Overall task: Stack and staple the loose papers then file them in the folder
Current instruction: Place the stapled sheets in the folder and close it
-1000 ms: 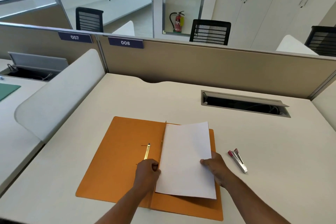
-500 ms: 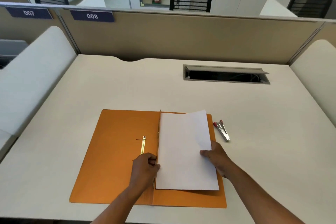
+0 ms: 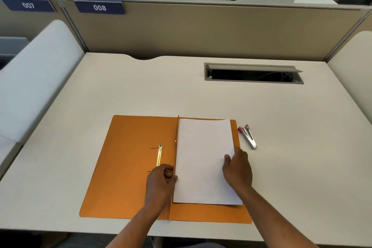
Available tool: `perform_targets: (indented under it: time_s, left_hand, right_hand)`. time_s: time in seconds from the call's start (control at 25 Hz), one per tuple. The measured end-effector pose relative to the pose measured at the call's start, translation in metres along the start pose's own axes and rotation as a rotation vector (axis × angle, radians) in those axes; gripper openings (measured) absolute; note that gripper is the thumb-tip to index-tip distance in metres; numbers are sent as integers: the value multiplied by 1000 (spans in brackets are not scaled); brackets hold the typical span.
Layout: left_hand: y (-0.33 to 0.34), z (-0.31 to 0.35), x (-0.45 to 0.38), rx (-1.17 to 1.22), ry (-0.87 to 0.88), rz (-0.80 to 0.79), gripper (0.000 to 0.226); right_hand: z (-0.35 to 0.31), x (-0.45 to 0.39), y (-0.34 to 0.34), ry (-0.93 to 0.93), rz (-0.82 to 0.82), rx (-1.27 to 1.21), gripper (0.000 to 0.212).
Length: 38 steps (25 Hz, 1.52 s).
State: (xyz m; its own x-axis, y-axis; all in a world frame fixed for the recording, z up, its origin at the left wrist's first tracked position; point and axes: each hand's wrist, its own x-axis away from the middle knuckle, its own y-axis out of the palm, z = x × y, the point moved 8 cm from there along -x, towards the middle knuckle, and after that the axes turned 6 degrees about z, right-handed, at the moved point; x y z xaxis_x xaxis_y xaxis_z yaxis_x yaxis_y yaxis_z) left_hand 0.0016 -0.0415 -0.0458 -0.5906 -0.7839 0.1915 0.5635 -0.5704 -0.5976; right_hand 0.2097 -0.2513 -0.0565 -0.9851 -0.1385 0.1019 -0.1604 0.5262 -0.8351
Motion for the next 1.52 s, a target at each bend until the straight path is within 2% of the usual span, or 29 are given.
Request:
perform_targets:
  time_s: [0.12,0.32,0.64,0.84,1.0,1.24,1.52]
  left_hand:
    - [-2,-1,1,13,-8,18,25]
    - [-3,-3,2,39,-14,7,22]
    - [-1,-6,1,57,-15,-20,21]
    - [1,-6,-1,38,-15,-45,24]
    - [4,-4,1,10,0,-48,31]
    - [7,-4,-2,-10,-26,-34,35]
    - [-1,-1,-21,48,-78,7,34]
  right_hand:
    - [5,3,4,-22,-10,55,46]
    - [12,-7,3,-32,-88,-36,50]
    - [23,7,-1,-19,-65,-126,49]
    - [20,8,-1,-21,-105,-69,54]
    - [18,8,-5,-71,-85,139,59]
    - [15,0,0,-121,-169,125,61]
    - [-10,-14,-3,-121,-145,148,44]
